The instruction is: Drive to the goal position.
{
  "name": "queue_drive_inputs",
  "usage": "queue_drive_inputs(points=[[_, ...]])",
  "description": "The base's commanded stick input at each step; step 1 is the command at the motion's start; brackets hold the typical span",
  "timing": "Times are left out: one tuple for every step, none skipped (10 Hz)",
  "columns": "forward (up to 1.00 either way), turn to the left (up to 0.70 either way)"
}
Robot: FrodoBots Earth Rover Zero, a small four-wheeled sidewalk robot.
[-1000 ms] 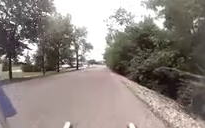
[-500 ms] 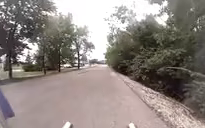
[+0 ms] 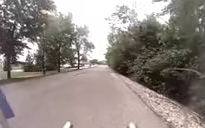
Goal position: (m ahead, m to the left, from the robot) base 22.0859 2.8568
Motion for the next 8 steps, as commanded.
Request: queue_drive_inputs(points=[[0.60,0.00],[0.60,0.00],[0.60,0.00],[0.60,0.00],[0.60,0.00],[0.60,0.00],[0.60,0.00],[0.60,0.00]])
